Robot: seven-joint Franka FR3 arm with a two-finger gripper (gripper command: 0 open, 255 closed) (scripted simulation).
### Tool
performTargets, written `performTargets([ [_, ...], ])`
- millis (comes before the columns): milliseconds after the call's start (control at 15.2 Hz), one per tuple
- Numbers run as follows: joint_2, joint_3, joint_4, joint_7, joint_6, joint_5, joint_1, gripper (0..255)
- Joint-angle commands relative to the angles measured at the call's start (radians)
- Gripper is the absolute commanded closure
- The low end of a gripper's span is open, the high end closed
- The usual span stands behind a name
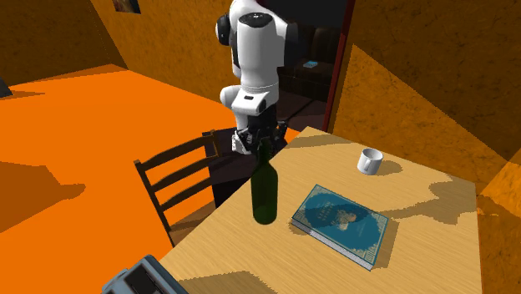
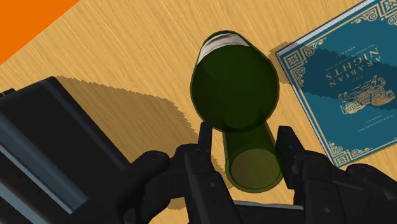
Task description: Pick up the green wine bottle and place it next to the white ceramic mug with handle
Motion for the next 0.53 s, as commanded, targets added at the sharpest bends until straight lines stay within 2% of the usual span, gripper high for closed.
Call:
performTargets([
  [0, 0.003, -0.001, 0.033, 0.0, -0.03, 0.0, -0.001, 255],
  [462, 0.019, -0.002, 0.147, 0.003, -0.128, 0.001, -0.002, 255],
])
